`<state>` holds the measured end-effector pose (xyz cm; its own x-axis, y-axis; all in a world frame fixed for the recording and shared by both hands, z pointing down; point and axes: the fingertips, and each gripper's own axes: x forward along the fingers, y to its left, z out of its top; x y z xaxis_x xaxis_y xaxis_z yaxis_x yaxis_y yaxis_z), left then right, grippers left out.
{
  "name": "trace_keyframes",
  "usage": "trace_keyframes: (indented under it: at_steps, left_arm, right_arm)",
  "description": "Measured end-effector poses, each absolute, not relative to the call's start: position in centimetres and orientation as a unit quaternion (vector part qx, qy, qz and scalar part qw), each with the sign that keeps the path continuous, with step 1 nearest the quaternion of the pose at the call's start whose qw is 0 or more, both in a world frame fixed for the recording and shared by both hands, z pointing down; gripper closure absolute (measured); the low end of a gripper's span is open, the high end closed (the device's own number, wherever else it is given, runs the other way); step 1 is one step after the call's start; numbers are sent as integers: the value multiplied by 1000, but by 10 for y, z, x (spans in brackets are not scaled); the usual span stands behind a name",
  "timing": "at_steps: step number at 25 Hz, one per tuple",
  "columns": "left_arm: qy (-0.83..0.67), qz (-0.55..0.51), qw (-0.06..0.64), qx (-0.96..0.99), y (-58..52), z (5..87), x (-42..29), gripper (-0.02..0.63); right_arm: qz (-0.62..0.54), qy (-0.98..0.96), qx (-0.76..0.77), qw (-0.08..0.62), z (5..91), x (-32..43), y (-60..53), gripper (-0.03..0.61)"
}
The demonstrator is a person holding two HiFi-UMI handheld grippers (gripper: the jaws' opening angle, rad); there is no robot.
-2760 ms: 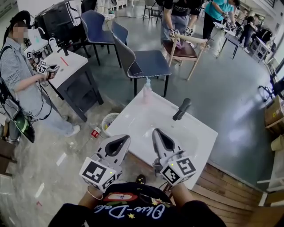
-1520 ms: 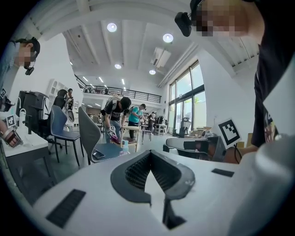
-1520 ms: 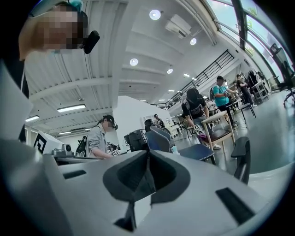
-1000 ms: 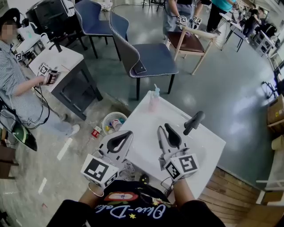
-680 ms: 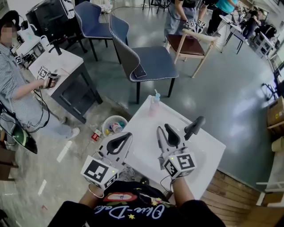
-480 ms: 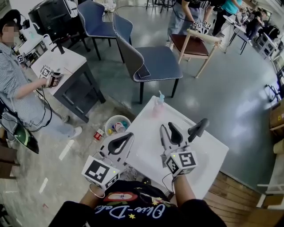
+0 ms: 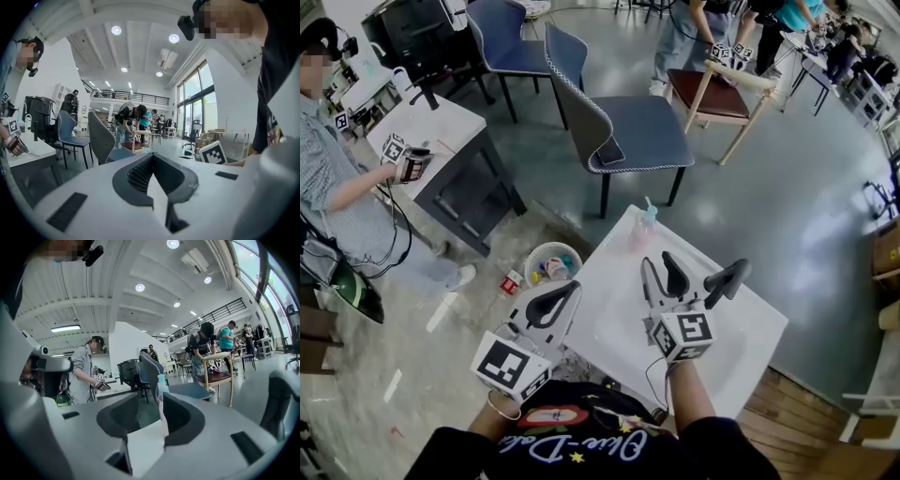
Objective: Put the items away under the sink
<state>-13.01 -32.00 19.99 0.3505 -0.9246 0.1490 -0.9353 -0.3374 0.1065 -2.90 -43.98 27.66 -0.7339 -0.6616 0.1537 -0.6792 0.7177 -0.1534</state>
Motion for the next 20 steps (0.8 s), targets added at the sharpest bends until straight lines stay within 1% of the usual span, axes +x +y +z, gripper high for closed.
trace_keyframes:
  at_steps: [9,20]
  left_arm:
    - [-569,32,86,817,-330,207,-141,606]
    - [-571,37,96,815,-335,211,-152,606]
  right_arm:
    - [96,-926,364,24,286,-41,-463,390]
    - [97,-922,372,40,303,-50,-482,352]
